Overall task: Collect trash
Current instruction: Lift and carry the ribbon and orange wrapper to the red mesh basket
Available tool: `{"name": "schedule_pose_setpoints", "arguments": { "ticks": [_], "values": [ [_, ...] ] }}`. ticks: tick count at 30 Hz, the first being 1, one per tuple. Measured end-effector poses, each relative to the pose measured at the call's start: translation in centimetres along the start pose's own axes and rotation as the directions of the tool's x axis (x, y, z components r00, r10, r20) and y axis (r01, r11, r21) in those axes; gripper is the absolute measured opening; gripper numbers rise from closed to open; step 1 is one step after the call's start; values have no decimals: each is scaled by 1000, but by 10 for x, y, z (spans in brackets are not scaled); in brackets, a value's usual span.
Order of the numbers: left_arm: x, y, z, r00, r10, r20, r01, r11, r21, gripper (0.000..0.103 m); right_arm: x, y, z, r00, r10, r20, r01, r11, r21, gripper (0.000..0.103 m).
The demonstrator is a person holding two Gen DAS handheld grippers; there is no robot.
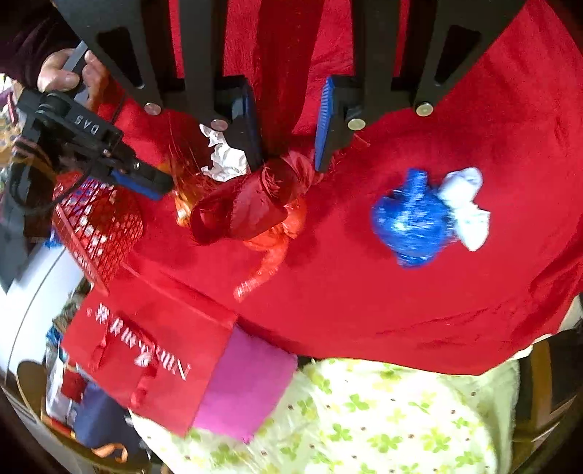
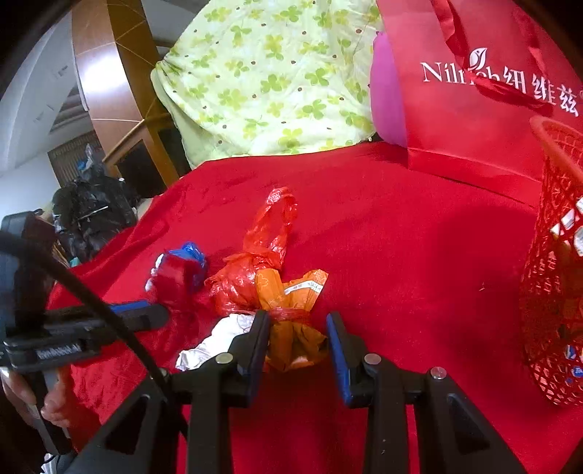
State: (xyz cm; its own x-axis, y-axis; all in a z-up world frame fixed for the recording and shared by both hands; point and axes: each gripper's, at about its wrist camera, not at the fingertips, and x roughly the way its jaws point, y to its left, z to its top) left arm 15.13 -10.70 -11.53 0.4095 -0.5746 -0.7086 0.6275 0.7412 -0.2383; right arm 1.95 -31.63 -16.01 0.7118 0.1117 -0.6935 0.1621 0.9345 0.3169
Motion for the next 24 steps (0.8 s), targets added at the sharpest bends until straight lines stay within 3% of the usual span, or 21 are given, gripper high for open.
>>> {"name": "schedule_pose_setpoints", "arguments": {
  "ticks": [3,10,20,24],
  "values": [
    [-26,7,1,999,7,44,-6,1000,-21,30,-14,7,-2,1000,-2,11,2,1000,-23,34],
    [-69,-1,13,988,110,104,-108,994,-23,30,-60,20,10,997,2,75,1,999,-45,34],
    [-109,-32,26,983,80,165,-76,997,-29,30,-139,31,25,978,-30,205,48,995,-86,34],
    [-112,-62,31,985,44,167,-48,999,16,30,-162,22,24,968,-64,243,87,993,-84,34]
  ]
}}
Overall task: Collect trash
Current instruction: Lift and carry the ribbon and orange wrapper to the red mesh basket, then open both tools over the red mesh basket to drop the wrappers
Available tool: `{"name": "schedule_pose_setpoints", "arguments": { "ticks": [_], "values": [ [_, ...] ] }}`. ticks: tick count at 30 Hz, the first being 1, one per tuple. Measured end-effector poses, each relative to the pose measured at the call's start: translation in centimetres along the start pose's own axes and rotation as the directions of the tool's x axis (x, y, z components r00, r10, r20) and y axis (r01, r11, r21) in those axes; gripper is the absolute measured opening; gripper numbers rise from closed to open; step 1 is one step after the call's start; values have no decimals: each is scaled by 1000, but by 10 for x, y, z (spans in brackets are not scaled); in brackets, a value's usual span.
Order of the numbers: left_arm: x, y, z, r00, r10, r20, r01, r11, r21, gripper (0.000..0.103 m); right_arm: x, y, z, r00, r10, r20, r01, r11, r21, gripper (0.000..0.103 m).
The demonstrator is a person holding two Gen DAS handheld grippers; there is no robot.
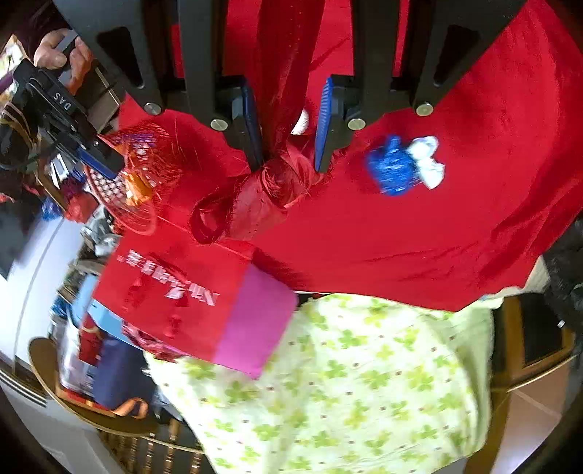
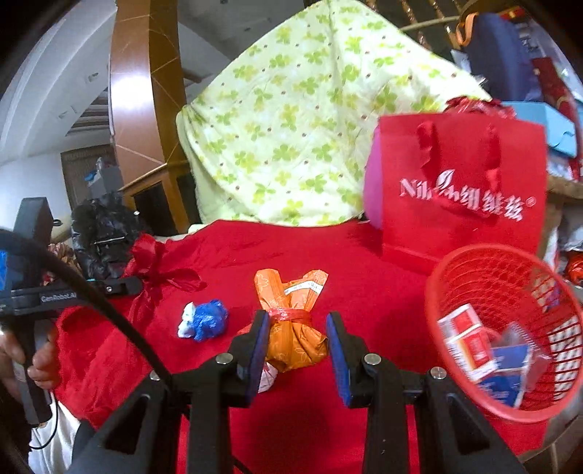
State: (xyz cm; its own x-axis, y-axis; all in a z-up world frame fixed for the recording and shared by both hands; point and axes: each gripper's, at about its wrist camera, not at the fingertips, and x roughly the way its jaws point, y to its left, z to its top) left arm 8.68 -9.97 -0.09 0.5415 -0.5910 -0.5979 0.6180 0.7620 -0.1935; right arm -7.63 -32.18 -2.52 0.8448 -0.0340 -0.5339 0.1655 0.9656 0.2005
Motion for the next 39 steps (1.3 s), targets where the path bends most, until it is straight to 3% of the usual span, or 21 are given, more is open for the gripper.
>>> {"name": "schedule_pose_setpoints", "arguments": {
  "ticks": [10,20,29,34,39],
  "values": [
    [21,-91,18,995,-96,-24,98,990,101,30,-50,-59,12,989,-126,74,121,991,60,34],
    [56,-177,39,978,-203,-44,207,965,159,30,-88,-133,19,959,-258,118,233,953,193,34],
    [97,-241,47,965,-246,-89,258,949,182,31,-99,-180,13,948,-298,112,256,924,285,34],
    [111,-261,52,946,-310,-99,322,934,153,32,-94,-200,7,948,-307,84,267,910,318,34],
    [123,-267,50,932,-348,-104,359,926,118,41,-85,-216,-2,955,-291,51,256,901,349,36]
  ]
}}
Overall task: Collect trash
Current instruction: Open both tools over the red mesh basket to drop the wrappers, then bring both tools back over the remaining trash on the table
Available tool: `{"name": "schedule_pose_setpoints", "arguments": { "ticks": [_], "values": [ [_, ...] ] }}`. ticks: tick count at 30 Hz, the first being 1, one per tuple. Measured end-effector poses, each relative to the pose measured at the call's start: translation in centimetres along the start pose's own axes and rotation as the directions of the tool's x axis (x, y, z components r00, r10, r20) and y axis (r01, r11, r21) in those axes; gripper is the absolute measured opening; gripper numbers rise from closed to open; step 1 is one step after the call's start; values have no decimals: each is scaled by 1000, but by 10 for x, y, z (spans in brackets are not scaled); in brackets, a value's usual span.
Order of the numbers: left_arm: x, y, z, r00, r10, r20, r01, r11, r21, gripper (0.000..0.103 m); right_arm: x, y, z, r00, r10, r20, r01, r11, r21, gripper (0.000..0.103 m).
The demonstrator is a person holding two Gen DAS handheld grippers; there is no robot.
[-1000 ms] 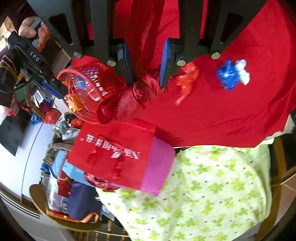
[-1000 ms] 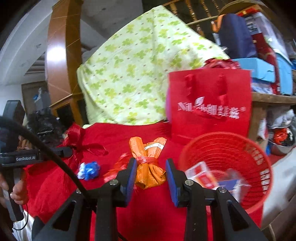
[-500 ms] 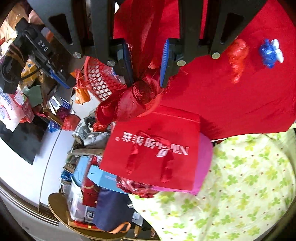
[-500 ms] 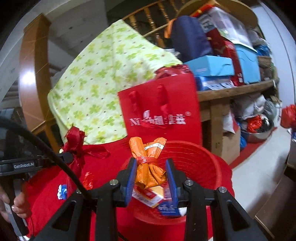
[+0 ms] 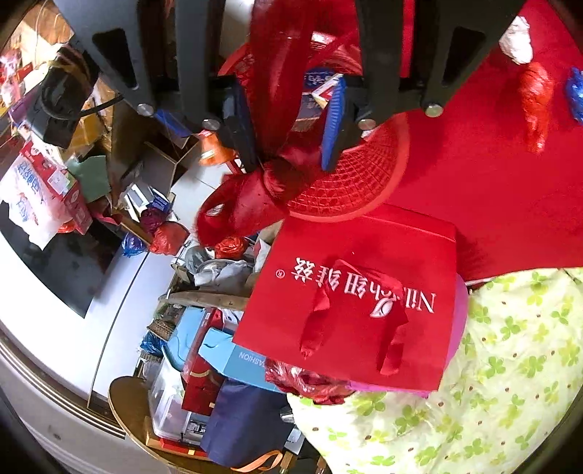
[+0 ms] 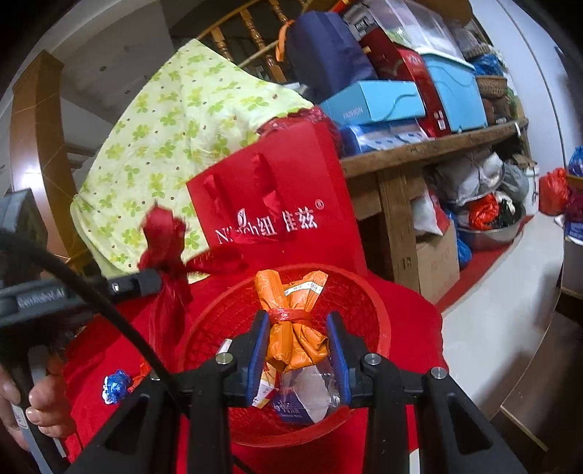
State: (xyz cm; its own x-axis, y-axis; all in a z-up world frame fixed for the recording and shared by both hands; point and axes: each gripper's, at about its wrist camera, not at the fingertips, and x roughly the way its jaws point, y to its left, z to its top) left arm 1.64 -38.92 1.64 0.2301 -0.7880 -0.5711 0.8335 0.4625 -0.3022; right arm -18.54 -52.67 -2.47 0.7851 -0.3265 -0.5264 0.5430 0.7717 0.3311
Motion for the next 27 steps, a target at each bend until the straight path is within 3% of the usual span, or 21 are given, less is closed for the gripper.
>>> {"name": "schedule_pose_setpoints", "arguments": {
  "ticks": [1,3,4,9,12,17,22,23,26,27],
  "values": [
    [3,0,-1,1000,1,-6,-1,1000,-5,43,2,-1,-1,1000,1,-6,-1,1000,5,36],
    [11,4,-4,1000,22,-20,-23,999,-22,59,8,-4,-4,1000,8,-21,-7,1000,13,36],
    [12,7,-7,999,37,-19,-37,999,-27,62,11,-4,-5,1000,12,-28,-12,1000,15,36],
    [9,20,-18,991,135,-25,-135,991,12,63,21,-4,-12,998,10,-67,-9,1000,17,36],
    [-4,23,-22,975,221,0,-221,973,67,68,18,-2,-13,998,6,-64,-5,1000,9,36],
    [-40,30,-34,902,425,74,-432,884,180,69,9,8,-8,999,18,-51,-18,1000,-2,36],
    [-80,50,-46,836,538,108,-549,818,175,70,3,35,-4,997,58,-49,-59,997,-39,37],
    [-89,55,-48,823,557,109,-567,806,167,70,2,43,-3,996,68,-49,-71,996,-50,39],
    [-111,70,-53,794,597,111,-607,782,137,70,-2,64,-4,994,101,-37,-103,992,-73,64],
    [-121,76,-56,783,611,114,-622,774,123,70,-4,71,-4,993,110,-31,-113,990,-84,64]
  ]
}}
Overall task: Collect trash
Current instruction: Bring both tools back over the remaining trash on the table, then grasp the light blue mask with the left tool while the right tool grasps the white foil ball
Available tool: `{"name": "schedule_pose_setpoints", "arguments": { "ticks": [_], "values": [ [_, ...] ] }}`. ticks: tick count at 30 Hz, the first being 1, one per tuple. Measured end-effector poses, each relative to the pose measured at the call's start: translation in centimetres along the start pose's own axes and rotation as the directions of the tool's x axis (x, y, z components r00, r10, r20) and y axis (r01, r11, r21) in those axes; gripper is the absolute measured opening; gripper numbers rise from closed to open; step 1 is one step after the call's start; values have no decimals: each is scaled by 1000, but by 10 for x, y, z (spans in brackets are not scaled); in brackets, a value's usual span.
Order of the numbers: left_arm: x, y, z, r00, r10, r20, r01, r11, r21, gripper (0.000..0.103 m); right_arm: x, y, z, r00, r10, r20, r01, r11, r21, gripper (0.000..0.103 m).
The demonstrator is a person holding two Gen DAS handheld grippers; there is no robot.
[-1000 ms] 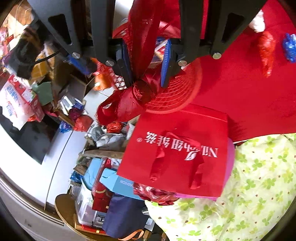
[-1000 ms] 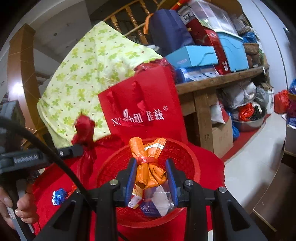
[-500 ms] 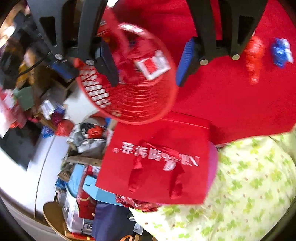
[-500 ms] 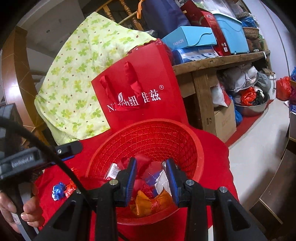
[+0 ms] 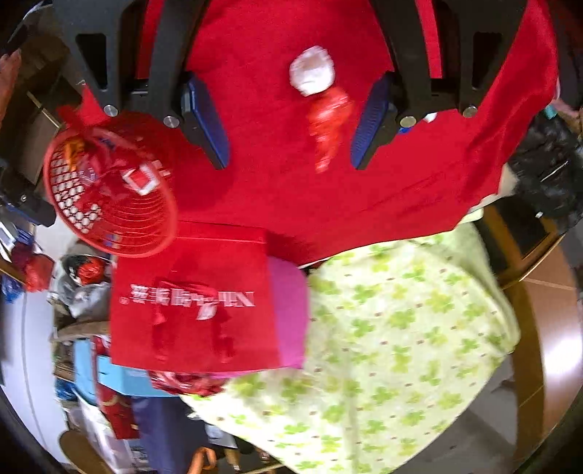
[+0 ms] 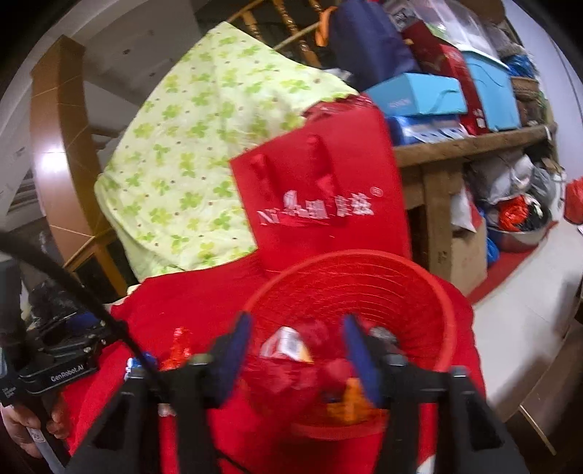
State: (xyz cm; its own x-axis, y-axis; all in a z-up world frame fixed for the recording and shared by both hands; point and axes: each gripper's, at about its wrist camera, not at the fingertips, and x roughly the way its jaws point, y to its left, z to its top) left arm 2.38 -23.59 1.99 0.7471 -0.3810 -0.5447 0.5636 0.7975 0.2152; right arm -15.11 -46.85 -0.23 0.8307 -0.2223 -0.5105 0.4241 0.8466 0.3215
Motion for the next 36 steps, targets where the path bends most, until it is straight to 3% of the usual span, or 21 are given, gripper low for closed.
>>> {"name": "schedule_pose_setpoints", "arguments": {
  "ticks": [11,28,36],
  "values": [
    [-26,76,-30,992,126,-7,-126,986,-107,70,5,81,-8,996,86,-15,-88,987,-133,64],
    [-29,130,-67,985,165,-52,-172,964,-204,70,24,167,-36,980,167,-110,-191,946,-264,64],
    [-17,166,-101,974,192,-121,-218,941,-259,70,45,193,-57,959,204,-196,-254,927,-277,64]
  ]
}}
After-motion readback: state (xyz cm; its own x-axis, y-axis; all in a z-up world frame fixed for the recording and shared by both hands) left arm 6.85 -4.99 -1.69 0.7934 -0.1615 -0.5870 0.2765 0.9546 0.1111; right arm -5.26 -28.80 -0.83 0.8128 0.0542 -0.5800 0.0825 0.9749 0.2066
